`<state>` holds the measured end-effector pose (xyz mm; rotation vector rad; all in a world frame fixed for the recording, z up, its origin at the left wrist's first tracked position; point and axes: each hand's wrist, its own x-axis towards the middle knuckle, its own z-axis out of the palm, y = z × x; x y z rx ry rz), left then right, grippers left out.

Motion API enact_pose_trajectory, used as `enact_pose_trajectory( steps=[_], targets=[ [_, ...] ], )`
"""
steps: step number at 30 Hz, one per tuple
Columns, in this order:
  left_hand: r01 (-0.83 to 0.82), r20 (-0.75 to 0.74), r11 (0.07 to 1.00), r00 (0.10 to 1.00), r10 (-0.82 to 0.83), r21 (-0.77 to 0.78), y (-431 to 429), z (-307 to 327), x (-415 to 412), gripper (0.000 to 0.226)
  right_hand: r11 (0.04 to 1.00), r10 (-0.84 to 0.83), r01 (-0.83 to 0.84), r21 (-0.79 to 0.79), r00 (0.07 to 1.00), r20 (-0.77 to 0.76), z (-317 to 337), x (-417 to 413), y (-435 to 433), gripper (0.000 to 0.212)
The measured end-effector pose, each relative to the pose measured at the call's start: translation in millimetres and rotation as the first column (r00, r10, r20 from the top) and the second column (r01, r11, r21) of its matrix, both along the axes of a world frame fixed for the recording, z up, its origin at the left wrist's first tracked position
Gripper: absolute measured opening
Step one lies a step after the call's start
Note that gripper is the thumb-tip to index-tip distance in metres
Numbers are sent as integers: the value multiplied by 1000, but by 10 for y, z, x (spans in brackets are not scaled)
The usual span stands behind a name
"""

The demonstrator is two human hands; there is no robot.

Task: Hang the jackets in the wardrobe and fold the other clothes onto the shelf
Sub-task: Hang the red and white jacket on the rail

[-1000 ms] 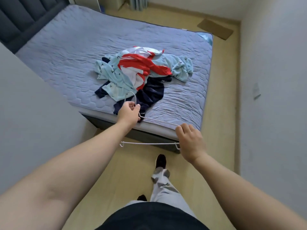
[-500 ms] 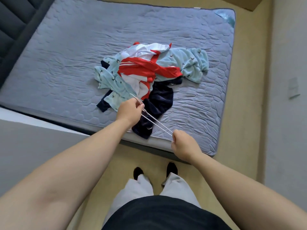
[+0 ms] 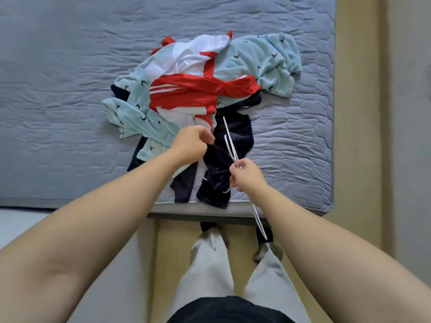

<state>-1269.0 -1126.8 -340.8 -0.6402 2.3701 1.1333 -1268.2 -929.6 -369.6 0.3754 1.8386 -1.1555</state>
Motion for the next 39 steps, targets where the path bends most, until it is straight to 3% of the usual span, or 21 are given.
enact_pose_trajectory(
  steps=[5, 8, 11, 15, 18, 21, 23, 29, 34, 39],
  targets=[
    [-232, 161, 969, 956, 243, -85, -793, -1037, -601, 27, 992, 10, -2, 130, 998, -60, -679, -32, -364, 39],
    [-412, 262, 906, 889, 375, 100, -951, -1451, -942, 32, 979, -22, 38, 199, 996, -84, -1000, -29, -550, 44],
    [-692, 420, 658, 714, 560, 297, -994, -1727, -1219, 40, 966, 55, -17, 258, 988, -143, -1219, -46, -700, 45],
    [-912, 560, 277, 405, 723, 302, -1100, -2062, -1436, 53, 956, 18, 31, 293, 987, -162, -1369, -41, -783, 43],
    [-956, 550, 169, 277, 788, 239, -1184, -2236, -1506, 55, 958, -54, 94, 273, 987, -149, -1435, 22, -769, 41],
    [-970, 496, 59, 173, 851, 237, -1322, -2307, -1471, 20, 945, -136, 179, 273, 976, -168, -1426, 86, -739, 38],
    [-960, 458, 102, 217, 862, 262, -1383, -2235, -1380, 7, 934, -178, 221, 281, 969, -173, -1340, 113, -707, 39],
    [-812, 190, 381, 500, 845, 441, -1161, -1408, -964, 9, 934, -129, 175, 311, 978, -164, -732, 139, -611, 29],
    [-707, -101, 568, 586, 804, 422, -919, -380, -616, 8, 948, -149, 198, 250, 968, -201, -27, 127, -521, 17],
    [-621, -155, 584, 604, 782, 523, -608, 571, -311, 18, 968, -111, 162, 191, 961, -252, 587, 113, -416, 19]
  ],
)
